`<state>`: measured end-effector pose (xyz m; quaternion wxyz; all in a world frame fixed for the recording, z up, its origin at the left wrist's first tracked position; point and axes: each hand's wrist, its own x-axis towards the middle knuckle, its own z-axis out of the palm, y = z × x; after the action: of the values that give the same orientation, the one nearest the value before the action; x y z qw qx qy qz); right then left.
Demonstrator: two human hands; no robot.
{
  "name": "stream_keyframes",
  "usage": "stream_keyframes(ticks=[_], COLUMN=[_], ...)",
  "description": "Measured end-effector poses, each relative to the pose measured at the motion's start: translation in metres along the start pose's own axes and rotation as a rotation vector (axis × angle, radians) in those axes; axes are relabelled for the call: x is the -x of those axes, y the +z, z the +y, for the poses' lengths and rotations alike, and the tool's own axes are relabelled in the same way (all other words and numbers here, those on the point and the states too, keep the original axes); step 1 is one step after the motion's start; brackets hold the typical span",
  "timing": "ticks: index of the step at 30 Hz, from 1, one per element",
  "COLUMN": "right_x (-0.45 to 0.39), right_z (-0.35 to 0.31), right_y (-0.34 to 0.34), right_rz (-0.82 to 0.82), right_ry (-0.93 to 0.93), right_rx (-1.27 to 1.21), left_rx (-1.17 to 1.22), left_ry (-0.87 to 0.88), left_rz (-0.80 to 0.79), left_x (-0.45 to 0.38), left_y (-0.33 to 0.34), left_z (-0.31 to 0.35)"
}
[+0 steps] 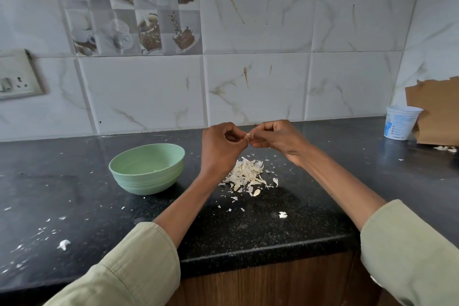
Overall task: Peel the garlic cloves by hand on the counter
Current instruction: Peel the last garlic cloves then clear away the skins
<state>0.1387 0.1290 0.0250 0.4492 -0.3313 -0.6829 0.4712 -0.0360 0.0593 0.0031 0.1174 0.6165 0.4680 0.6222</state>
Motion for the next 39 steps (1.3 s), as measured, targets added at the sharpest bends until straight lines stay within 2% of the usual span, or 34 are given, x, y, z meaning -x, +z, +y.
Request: stream_keyframes(ticks=[9,16,31,39], right_x=[0.0,0.003,0.002,0.002], right_z=[-0.001,-0.006,-0.005,-0.007], right_y=[0.003,0.002,-0.003,-0.004], right_rz=[0.037,-0.003,-0.045,-0.012], right_ry=[-0.053,-0.068,-0.205,-0.207], right_rx=[0.084,0.113,0.279,0.22], left_rx=[0.048,0.242,0.448,0.522], left_ry=[-0.045,-0.193,-0.34,-0.378], left_rz=[-0.01,-0.085,-0.167,-0.151], left_x=[-0.001,-0.005,-0.006,-0.01], left_y=[0.001,-0.002,-0.001,-0.003], left_z=[0.002,-0.002,-0.003,-0.008])
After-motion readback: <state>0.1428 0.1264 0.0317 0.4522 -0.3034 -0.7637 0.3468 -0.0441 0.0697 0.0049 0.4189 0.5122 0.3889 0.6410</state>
